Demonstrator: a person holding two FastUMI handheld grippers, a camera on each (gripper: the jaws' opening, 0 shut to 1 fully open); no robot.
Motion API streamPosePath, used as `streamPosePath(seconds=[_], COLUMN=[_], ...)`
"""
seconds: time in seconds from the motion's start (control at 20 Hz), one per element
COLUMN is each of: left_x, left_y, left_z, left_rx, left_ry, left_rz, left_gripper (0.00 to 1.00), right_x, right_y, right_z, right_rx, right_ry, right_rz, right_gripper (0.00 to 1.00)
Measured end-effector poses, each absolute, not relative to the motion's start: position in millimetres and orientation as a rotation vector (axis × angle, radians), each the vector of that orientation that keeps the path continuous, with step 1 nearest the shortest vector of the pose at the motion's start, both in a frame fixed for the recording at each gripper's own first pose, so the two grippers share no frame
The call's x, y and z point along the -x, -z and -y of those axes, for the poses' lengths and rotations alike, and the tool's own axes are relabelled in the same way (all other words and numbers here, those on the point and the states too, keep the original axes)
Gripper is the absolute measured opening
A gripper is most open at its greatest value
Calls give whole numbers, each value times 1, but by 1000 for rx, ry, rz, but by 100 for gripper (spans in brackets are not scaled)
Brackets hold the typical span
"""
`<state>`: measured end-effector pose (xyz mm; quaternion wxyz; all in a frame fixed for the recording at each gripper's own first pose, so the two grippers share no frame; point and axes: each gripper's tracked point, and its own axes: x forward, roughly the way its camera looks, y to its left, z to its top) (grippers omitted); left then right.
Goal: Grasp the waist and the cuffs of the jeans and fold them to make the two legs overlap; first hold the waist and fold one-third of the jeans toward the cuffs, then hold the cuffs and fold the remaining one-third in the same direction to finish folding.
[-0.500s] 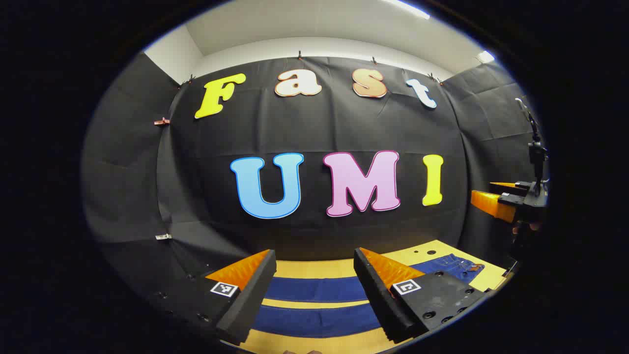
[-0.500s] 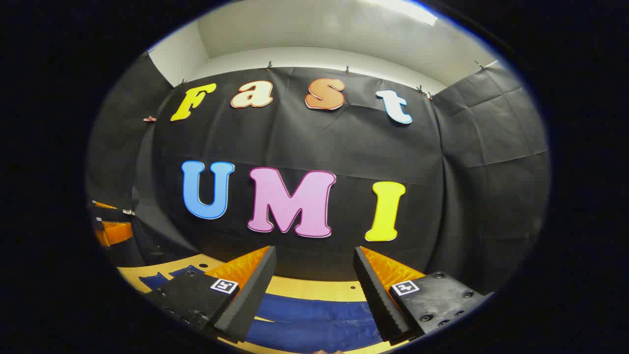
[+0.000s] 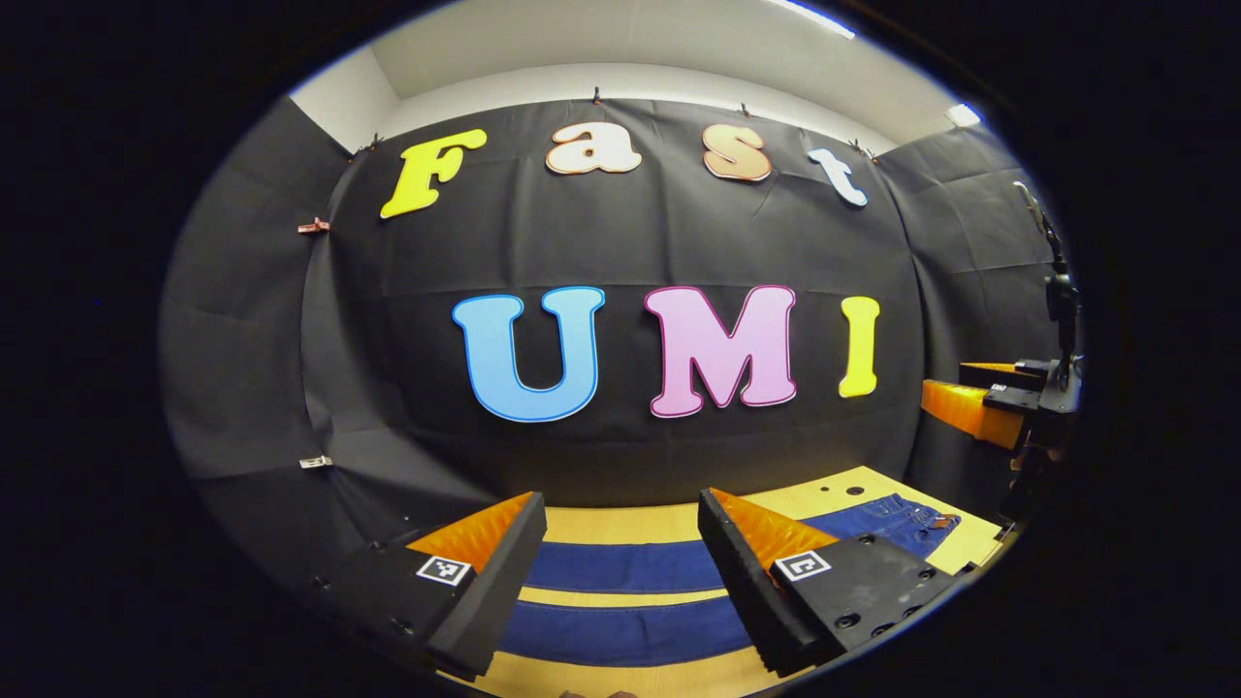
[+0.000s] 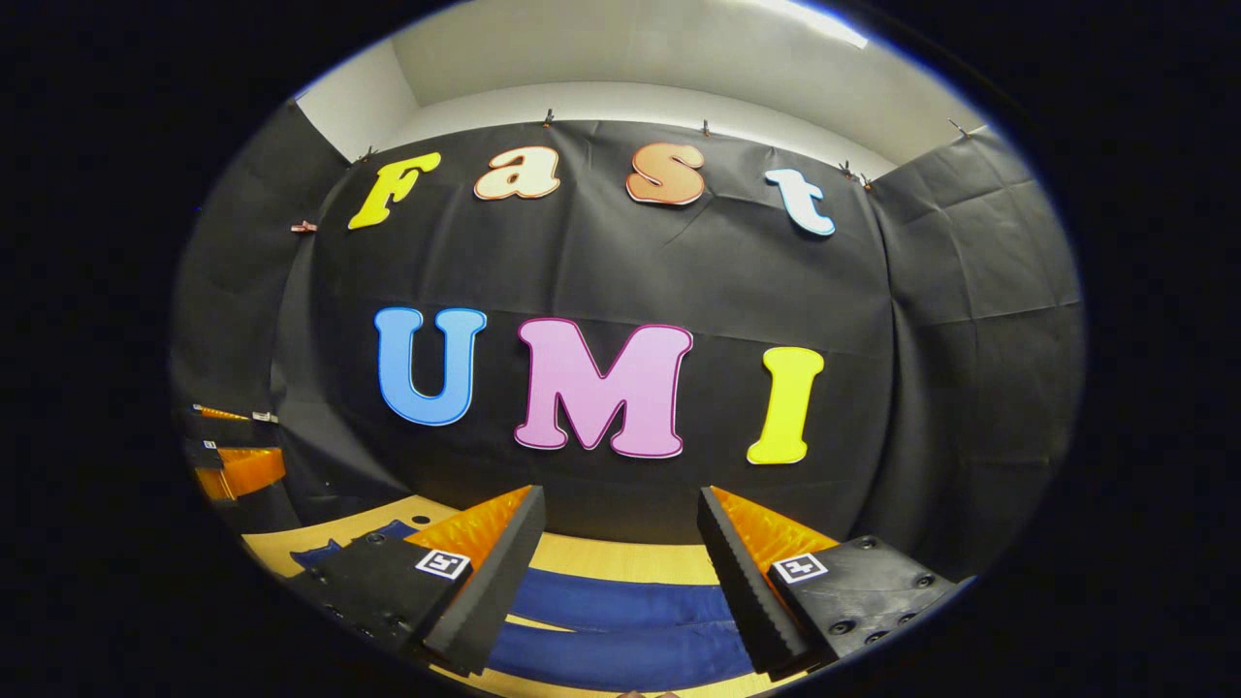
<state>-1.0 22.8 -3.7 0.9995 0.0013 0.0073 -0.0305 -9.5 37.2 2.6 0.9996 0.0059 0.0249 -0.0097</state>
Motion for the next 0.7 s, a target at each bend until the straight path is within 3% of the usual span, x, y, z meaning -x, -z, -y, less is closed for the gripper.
streamPosePath(seconds=[0.7], left_x=[33], left_y=[35], left_z=[-53], left_rx=[-60], left_ry=[177], left_rz=[-29], left_gripper=[98], right_x=[84], right_y=[-8], right_z=[-35], right_rx=[-30], right_ry=[157], right_rz=[-72], right_gripper=[97])
